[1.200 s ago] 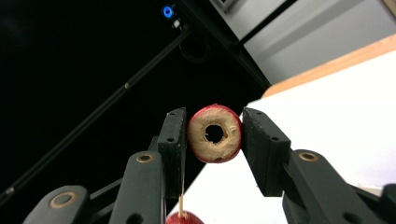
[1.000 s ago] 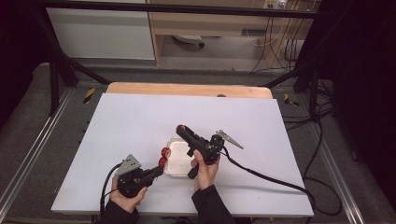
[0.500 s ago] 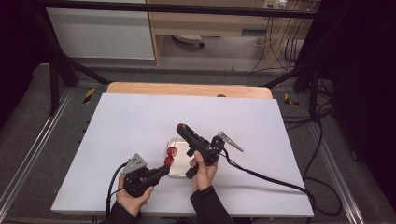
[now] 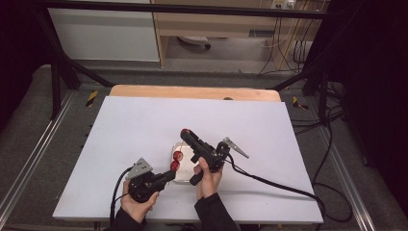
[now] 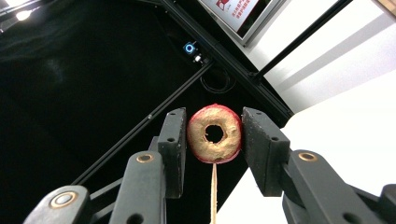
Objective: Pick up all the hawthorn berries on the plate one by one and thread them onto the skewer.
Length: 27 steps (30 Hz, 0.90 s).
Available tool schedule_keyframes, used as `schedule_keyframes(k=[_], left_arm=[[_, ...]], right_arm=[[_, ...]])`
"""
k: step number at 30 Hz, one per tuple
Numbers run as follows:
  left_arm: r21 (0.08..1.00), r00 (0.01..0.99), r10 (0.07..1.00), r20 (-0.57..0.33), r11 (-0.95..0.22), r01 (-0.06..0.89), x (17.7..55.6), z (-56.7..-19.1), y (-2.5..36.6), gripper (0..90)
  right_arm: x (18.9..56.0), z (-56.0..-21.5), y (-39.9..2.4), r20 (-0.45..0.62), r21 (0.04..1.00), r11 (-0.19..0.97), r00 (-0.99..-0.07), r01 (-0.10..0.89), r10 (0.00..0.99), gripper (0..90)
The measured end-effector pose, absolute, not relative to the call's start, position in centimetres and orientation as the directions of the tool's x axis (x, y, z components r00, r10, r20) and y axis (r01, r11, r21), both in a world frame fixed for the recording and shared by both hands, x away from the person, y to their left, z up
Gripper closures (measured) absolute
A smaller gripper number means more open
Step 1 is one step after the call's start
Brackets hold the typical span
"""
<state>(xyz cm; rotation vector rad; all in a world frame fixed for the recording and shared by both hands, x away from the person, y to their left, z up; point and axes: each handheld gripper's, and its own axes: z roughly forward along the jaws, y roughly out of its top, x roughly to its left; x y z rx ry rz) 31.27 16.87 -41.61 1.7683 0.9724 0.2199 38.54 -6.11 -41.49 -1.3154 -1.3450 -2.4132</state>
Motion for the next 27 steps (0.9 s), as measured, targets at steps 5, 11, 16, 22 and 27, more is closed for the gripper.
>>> schedule_keyframes(k=[5,11,16,22,27], left_arm=[[0.855,0.646,0.703,-0.298,-0.103,0.507,31.2,-41.6,16.8,88.1],[0.854,0.635,0.708,-0.308,-0.088,0.513,31.2,-41.6,16.8,88.2],[0.851,0.631,0.707,-0.320,-0.078,0.519,31.2,-41.6,16.7,88.2],[0.850,0.625,0.706,-0.333,-0.061,0.523,31.4,-41.5,16.8,88.3],[0.849,0.621,0.711,-0.330,-0.065,0.525,31.7,-41.6,17.0,88.2]], right_arm=[[38.5,-41.7,-6.0,0.716,0.654,-0.612,-0.626,0.445,0.310,61.8],[38.2,-42.2,-5.7,0.721,0.648,-0.612,-0.623,0.452,0.303,61.9],[38.0,-42.4,-5.5,0.717,0.656,-0.603,-0.626,0.455,0.308,62.0],[37.7,-42.8,-5.2,0.712,0.667,-0.581,-0.629,0.466,0.312,62.0],[37.4,-43.3,-4.8,0.712,0.673,-0.562,-0.626,0.481,0.316,62.0]])
